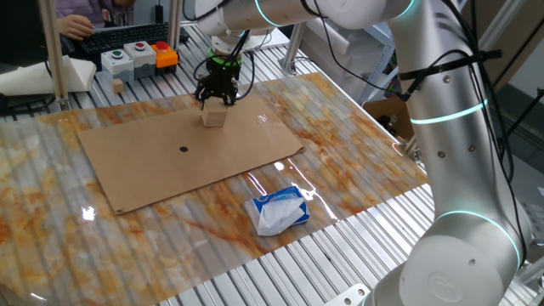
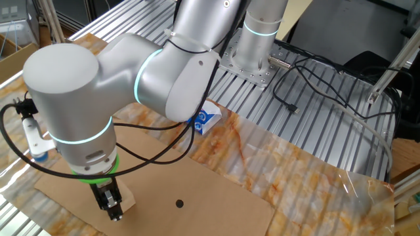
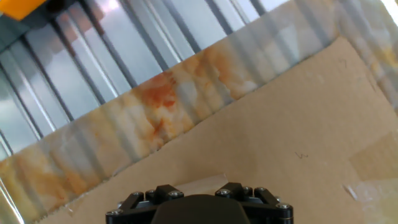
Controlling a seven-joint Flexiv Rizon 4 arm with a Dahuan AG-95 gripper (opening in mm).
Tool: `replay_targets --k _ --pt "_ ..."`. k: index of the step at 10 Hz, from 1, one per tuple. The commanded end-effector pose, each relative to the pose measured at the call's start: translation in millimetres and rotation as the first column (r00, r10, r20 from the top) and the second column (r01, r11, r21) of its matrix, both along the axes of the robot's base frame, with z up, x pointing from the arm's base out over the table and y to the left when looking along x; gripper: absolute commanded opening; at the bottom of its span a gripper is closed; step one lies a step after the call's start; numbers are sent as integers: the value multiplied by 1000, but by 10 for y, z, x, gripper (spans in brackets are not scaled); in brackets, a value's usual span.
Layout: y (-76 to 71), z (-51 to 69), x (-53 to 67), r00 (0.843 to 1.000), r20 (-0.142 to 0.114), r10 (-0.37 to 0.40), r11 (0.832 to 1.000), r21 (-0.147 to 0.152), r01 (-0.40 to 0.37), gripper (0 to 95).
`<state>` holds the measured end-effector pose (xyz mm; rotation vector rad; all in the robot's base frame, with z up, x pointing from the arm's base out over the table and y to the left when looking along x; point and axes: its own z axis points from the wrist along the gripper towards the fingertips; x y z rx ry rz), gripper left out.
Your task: Hold a small block with the gripper and sweep it from left to right on the table
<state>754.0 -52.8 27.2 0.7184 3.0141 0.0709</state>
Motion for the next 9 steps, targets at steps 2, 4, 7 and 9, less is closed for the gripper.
replay_targets --k 2,4,7,9 --pt "-3 9 -13 1000 -7 3 1000 4 -3 0" --pt "-3 9 -13 1000 -7 -4 1000 4 4 190" --pt "-3 9 -13 1000 -7 -4 1000 6 4 380" --pt "-3 9 -13 1000 -5 -7 1000 3 7 380"
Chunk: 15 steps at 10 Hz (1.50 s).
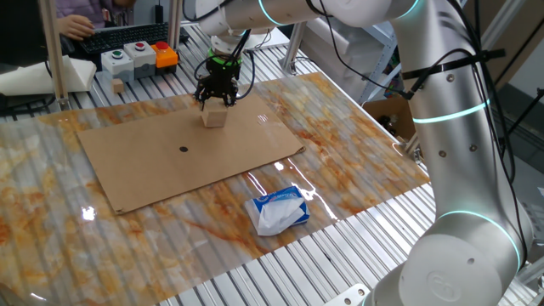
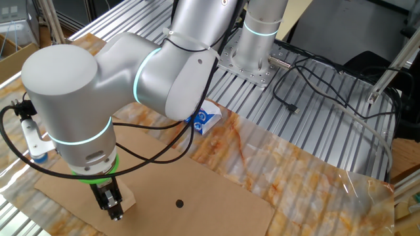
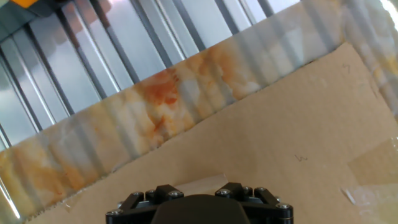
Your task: Hold a small block with the gripper and sweep it from left to right on the table
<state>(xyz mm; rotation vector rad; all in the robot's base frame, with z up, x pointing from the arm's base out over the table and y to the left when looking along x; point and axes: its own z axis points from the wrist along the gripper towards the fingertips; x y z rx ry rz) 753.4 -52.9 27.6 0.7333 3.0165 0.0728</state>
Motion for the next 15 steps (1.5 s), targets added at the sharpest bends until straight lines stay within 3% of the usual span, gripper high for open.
replay_targets --k 1,10,13,14,15 --pt "0 5 -6 1000 0 12 1000 -1 -12 380" --pt "92 -13 -28 1000 0 3 1000 -3 -3 380" --pt "187 -4 -59 1000 0 4 1000 -7 -4 380" --pt "222 4 -72 1000 1 3 1000 -6 -3 570" --pt "270 -5 -89 1000 1 -5 1000 -4 5 570"
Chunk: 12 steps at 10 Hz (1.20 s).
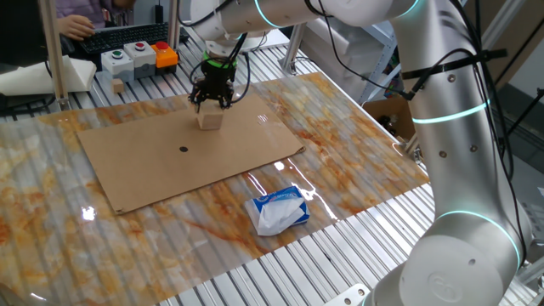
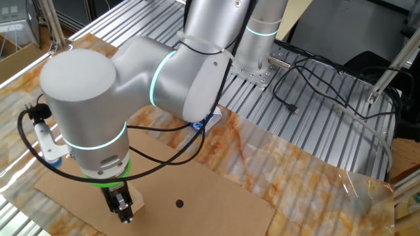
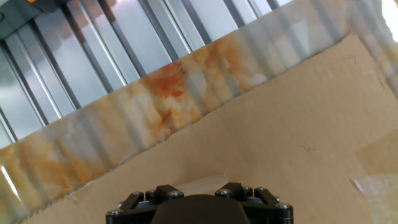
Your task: Hold a small block with the gripper and sweep it from left to right on the table
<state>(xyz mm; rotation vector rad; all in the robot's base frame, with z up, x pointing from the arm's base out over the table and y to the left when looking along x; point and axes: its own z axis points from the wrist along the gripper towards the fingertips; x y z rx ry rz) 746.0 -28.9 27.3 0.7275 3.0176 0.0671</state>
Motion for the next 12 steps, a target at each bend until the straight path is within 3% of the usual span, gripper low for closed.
replay_targets --k 1,5,7,8,9,10,12 --pt "92 -32 -35 1000 4 -26 1000 -2 26 570" --pt "285 32 -102 999 1 -41 999 -1 41 570" --pt "432 -50 -154 997 8 -75 997 -2 75 570" --pt "432 -50 -154 997 8 -75 997 -2 75 570" --pt "544 -117 -213 995 15 -97 995 -9 97 570" --pt "603 -80 -232 996 15 -89 996 -24 90 570" --pt "714 10 -224 994 7 -107 994 -16 107 570"
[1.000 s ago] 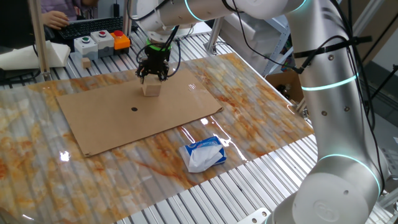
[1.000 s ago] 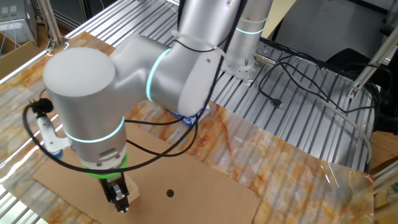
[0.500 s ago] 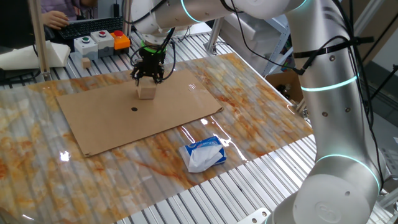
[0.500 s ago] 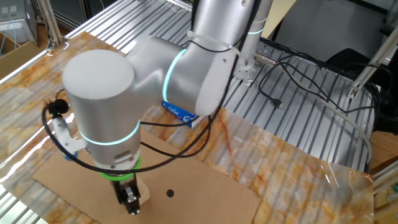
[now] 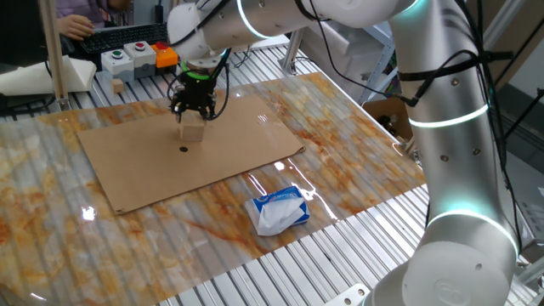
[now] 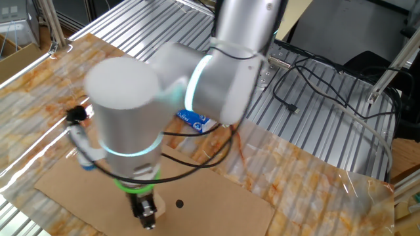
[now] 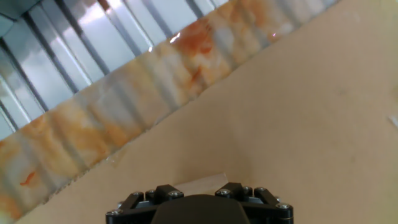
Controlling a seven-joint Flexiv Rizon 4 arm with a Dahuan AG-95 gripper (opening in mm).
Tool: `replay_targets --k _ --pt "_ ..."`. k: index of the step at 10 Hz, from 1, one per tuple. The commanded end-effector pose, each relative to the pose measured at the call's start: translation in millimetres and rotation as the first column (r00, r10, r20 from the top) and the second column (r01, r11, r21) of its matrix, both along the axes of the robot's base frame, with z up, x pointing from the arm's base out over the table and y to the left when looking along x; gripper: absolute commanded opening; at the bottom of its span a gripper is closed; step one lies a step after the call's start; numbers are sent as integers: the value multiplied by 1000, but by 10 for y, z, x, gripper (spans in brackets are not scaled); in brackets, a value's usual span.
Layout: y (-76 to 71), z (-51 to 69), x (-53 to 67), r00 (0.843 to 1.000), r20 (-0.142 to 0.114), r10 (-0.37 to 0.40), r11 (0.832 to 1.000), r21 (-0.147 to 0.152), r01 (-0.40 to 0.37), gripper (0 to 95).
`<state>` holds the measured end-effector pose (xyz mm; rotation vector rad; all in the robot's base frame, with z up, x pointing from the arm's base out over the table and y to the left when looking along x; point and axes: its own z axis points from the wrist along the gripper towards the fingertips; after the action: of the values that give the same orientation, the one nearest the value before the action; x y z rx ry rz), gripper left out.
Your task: Hold a small block with the gripper and sweep it from left to right on the table
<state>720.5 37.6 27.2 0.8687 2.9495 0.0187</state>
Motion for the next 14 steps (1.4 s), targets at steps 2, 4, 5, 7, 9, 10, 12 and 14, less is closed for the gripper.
replay_targets --k 2,4,5,7,9,10,12,14 --pt "138 55 7 1000 -14 -17 1000 23 18 570" --pt "207 12 -23 1000 -9 -28 999 24 28 570" --pt "255 -6 -48 999 -8 -35 999 21 35 570" --pt "321 -43 -74 999 1 -44 999 14 44 570" --pt "313 -138 -57 997 4 -78 997 14 78 570" --pt "312 -143 -57 996 3 -84 996 19 84 570" --pt "311 -142 -60 996 1 -84 996 19 84 570" --pt "310 -143 -64 996 1 -85 996 21 85 760"
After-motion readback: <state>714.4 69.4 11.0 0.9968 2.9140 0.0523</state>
